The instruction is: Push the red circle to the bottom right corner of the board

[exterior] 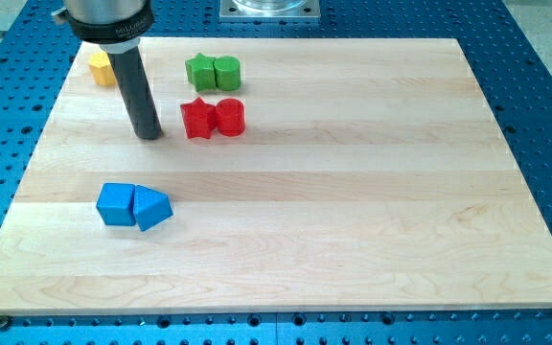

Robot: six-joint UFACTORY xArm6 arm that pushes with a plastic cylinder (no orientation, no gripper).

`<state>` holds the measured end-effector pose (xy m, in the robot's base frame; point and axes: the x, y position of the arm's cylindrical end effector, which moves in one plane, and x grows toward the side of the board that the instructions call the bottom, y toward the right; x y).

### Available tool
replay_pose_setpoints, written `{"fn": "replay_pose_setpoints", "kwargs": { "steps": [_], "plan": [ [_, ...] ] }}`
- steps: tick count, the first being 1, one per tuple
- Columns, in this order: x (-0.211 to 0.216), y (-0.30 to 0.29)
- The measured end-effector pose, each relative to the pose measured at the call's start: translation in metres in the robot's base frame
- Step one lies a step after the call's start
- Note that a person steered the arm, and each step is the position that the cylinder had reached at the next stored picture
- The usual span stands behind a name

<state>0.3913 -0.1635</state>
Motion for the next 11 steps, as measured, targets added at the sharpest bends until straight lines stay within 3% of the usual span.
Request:
{"fn": "replay_pose_setpoints", "kwargs": {
  "steps": [1, 2, 4, 5, 6, 7, 8, 10, 11],
  "plan": [
    [-0.013, 0.051],
    [-0.009, 0.141],
    [-0.024, 0.186],
    [0.019, 0.245],
    [0.062, 0.254],
    [0.036, 0.243],
    [0.036, 0.319],
    [0.048, 0.343],
    [0.021, 0.376]
  ]
}}
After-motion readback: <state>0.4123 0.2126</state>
